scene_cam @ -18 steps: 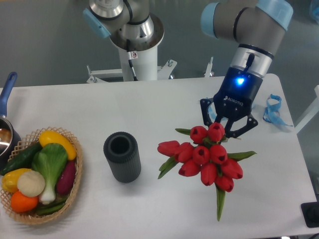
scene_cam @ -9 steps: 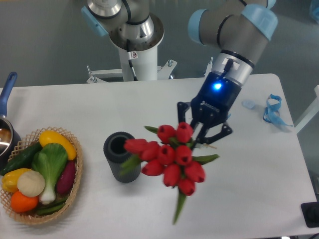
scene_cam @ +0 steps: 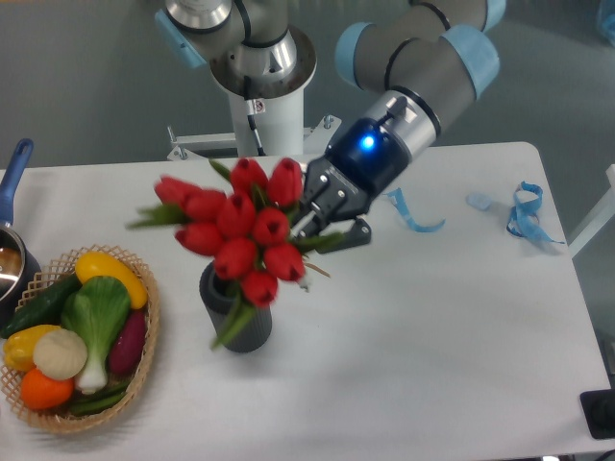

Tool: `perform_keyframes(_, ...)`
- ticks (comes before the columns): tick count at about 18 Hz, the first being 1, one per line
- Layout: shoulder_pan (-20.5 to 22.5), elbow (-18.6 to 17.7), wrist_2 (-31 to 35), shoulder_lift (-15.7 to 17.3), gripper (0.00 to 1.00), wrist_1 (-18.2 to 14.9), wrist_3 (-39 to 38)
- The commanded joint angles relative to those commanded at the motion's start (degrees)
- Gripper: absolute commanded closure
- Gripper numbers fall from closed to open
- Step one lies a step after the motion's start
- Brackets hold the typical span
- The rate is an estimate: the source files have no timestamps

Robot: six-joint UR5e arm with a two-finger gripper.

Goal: Insert the flowers into the vase
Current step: 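Position the tulip stems above the vase opening and lower them in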

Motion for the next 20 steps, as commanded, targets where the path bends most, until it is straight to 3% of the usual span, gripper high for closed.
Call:
perform_keyframes(2, -1.0, -2.4, -0.7, 1.1, 0.87, 0.1, 2.3)
perform_keyframes(9, -3.4, -5.1, -0.7, 0.9, 0.87, 0.1, 4.7)
perform_keyframes(20, -3.5, -7.0, -0.6, -3.1, 0.87, 0.0, 8.1)
